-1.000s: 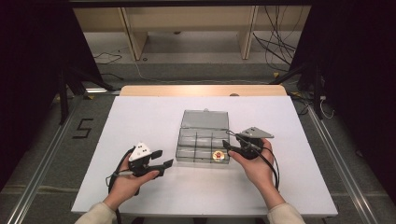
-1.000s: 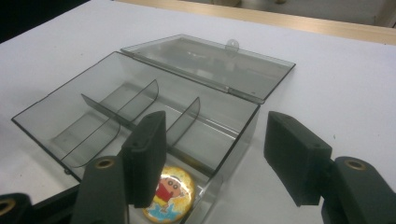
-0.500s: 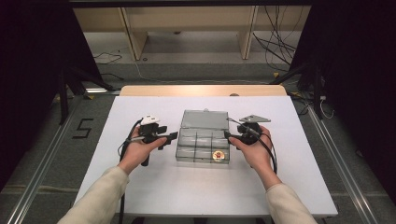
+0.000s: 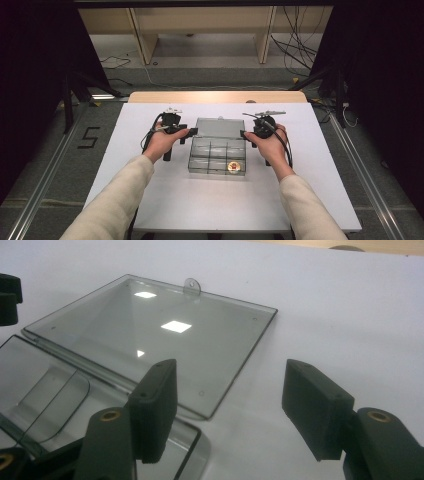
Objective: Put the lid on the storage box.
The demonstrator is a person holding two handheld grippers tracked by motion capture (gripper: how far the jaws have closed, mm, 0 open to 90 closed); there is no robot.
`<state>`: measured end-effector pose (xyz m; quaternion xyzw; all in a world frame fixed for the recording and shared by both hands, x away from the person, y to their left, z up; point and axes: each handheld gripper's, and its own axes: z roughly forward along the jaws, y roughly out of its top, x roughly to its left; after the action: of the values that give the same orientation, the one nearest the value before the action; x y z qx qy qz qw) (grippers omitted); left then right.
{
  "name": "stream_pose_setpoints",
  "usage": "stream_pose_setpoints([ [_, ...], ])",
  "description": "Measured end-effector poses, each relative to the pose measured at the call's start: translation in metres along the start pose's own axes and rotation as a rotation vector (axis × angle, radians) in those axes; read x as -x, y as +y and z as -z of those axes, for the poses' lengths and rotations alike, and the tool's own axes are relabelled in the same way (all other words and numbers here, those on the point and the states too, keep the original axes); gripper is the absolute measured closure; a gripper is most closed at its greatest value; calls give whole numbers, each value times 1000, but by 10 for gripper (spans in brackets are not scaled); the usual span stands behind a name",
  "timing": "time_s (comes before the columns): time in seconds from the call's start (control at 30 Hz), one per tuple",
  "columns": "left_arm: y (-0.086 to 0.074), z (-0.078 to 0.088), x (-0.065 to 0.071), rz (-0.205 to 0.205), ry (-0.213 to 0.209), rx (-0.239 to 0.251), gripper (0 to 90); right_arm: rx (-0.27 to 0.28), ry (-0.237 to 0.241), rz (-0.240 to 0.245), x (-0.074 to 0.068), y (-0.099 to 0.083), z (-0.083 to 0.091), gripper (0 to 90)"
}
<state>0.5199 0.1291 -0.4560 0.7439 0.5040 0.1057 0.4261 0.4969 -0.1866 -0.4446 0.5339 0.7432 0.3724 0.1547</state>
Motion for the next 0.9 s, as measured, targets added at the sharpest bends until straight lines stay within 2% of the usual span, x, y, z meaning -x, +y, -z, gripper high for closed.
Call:
stream_pose_setpoints([
  [0.23,1,-13,0,27,1,-43,459,-52,13,-21,0,6,-12,418],
  [0.43,-1,-18,3,14,8,-71,460,-102,38,-43,0,6,-19,428],
  [0.77,0,-21,0,83,-25,-78,475,-136,68,-100,0,8,-28,454],
  [0.9,0,-21,0,93,-32,-83,488,-149,82,-127,-1,9,-31,449],
])
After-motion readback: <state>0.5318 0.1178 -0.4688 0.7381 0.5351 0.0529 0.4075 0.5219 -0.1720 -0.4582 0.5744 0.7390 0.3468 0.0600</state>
